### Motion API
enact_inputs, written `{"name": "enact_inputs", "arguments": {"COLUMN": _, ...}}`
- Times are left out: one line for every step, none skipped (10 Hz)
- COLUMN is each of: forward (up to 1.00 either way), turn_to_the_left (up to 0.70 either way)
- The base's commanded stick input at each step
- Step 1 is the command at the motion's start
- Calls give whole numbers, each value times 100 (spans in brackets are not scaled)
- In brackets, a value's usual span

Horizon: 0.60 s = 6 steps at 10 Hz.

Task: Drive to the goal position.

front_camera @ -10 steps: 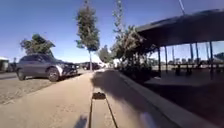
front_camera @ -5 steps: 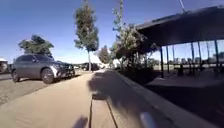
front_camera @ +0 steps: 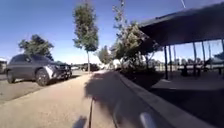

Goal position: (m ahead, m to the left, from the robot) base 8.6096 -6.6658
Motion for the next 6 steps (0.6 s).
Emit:
{"name": "enact_inputs", "arguments": {"forward": 98, "turn_to_the_left": 0}}
{"name": "enact_inputs", "arguments": {"forward": 98, "turn_to_the_left": 0}}
{"name": "enact_inputs", "arguments": {"forward": 98, "turn_to_the_left": 6}}
{"name": "enact_inputs", "arguments": {"forward": 98, "turn_to_the_left": 26}}
{"name": "enact_inputs", "arguments": {"forward": 98, "turn_to_the_left": 33}}
{"name": "enact_inputs", "arguments": {"forward": 98, "turn_to_the_left": 23}}
